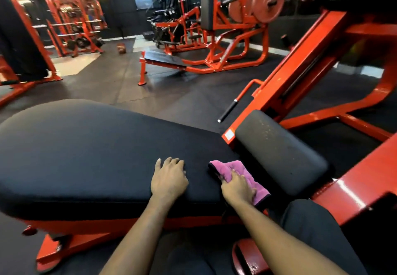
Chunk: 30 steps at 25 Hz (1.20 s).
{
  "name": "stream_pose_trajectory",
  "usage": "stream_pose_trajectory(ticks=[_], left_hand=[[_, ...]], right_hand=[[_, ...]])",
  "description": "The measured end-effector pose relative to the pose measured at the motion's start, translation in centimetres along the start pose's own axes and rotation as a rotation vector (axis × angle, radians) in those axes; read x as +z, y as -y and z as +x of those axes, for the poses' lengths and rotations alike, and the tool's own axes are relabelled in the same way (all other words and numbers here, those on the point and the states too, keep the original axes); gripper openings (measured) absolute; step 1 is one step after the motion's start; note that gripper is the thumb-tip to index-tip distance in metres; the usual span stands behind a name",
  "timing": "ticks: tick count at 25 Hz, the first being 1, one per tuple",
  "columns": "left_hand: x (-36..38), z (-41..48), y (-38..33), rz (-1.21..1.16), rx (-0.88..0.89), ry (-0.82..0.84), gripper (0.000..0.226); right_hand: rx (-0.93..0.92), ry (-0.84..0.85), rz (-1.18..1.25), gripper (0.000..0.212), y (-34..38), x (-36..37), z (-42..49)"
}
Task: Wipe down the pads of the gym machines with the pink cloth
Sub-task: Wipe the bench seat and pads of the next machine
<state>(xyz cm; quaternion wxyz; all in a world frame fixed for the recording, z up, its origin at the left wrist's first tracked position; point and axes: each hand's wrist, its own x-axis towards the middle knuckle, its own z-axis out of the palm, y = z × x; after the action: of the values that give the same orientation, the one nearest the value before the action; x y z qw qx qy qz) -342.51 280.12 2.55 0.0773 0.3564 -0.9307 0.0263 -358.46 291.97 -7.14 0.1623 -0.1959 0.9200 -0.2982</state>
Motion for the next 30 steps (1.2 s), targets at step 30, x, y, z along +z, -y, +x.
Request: stream_pose_trajectory(ticks=[30], left_hand=[[14.4, 31.3, -5.6, 0.037, 0.068, 0.205, 0.037]], right_hand=[[0.202, 0.339, 0.569, 0.056, -2.2, 2.8, 28.7]])
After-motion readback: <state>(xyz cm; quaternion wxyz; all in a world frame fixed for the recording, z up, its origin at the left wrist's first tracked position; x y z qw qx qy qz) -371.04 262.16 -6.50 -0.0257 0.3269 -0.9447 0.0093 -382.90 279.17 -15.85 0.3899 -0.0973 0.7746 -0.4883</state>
